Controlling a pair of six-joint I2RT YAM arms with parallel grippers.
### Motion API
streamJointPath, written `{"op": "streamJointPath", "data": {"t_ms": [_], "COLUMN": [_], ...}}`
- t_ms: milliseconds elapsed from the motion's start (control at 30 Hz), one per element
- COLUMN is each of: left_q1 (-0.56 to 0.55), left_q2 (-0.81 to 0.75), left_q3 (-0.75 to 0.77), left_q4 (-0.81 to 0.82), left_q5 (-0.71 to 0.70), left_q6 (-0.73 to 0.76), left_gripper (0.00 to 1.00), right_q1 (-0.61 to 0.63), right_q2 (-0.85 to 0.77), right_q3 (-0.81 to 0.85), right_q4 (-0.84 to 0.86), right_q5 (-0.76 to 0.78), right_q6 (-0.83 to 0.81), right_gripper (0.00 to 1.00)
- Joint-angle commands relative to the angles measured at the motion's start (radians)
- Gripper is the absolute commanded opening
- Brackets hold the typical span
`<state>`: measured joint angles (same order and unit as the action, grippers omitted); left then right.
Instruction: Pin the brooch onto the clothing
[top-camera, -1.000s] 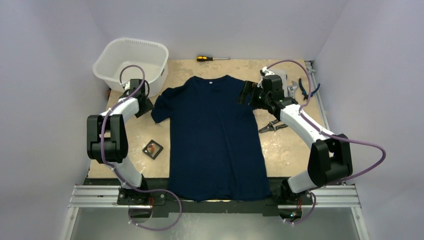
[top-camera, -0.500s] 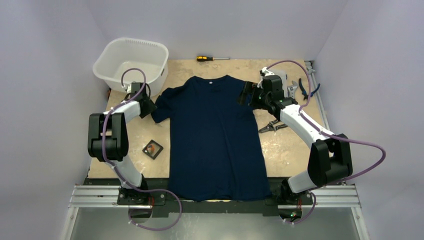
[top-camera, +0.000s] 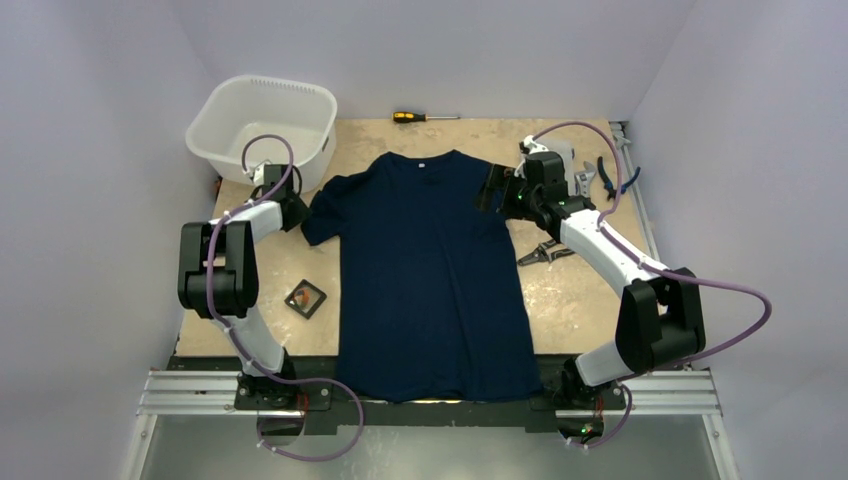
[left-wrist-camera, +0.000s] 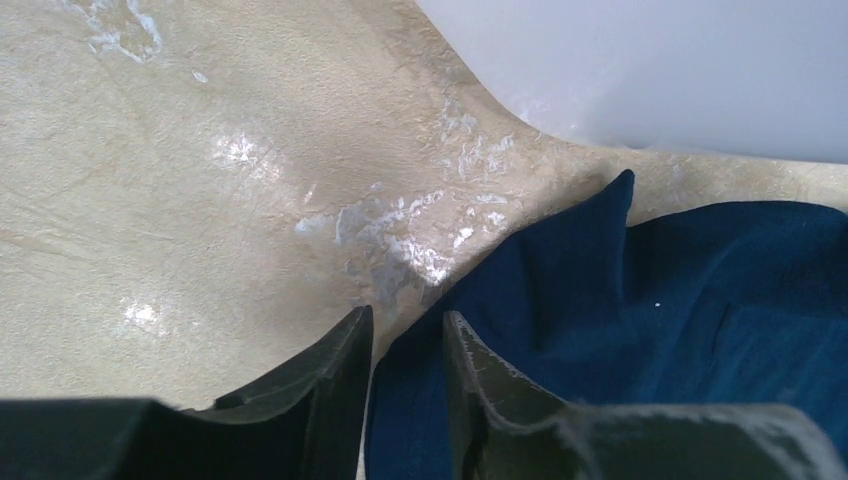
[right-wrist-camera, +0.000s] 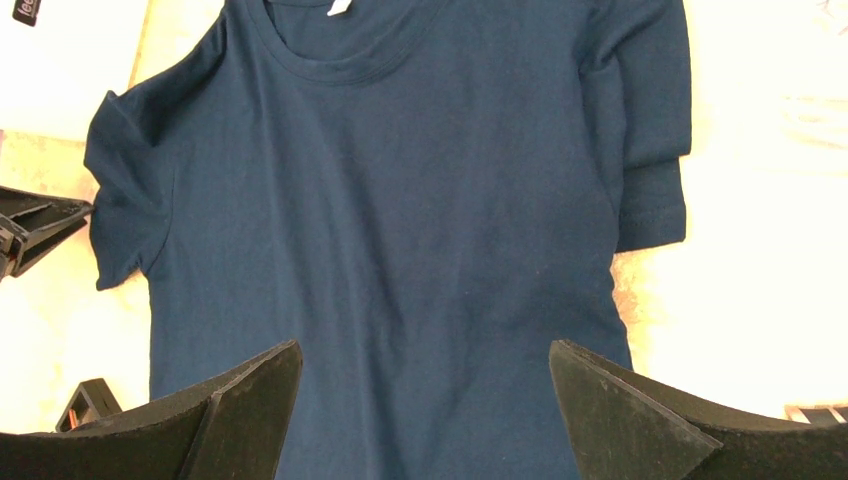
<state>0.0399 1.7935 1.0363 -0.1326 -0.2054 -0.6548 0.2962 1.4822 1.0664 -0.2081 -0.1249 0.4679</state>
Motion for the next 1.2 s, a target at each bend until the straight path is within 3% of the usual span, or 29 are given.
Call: {"op": "streamJointPath", "data": {"t_ms": [0,100,233,367,633,800,967,1167], "left_q1": [0.006,0.006,0.005,-0.01,-0.118,-0.127,-0.127,-0.128], "left_q2": [0.054,0.061,0.055,0.039,-0.034,-0.045,-0.074,-0.069], "left_q3": [0.004,0.007,0.001,0.015,0.086,0.088,0.029,0.004], "left_q4": [-0.057,-0.056,-0.047,-0.076,-0.201,-0.214,-0.175,-0.142], "left_q5": [0.016,0.012,0.008,-0.012,-0.213,-0.216,-0.181,-0.157], "left_q6": [-0.012,-0.005,0.0,0.009,0.054,0.053,0.037,0.027], "left_gripper": [0.28,0.2,0.0,0.0,0.0,0.0,0.29,0.43], "right_q1": [0.003,0.002,0.002,0.002,0.001,0.001,0.001,0.001], "right_q2": [-0.04,-0.039,-0.039,-0.043,-0.06,-0.059,-0.064,-0.069], "right_q3": [-0.017,-0.016,-0.017,-0.013,-0.004,-0.001,0.0,0.0], "right_q4": [0.019,0.019,0.021,0.018,0.003,0.002,-0.006,-0.014], "right_q5": [-0.023,-0.025,-0.025,-0.025,-0.006,-0.012,-0.012,-0.011], "right_q6": [-0.017,-0.018,-0.02,-0.025,-0.038,-0.04,-0.046,-0.052], "right_gripper": [0.98,0.98,0.98,0.98,0.99,0.99,0.99,0.99]}}
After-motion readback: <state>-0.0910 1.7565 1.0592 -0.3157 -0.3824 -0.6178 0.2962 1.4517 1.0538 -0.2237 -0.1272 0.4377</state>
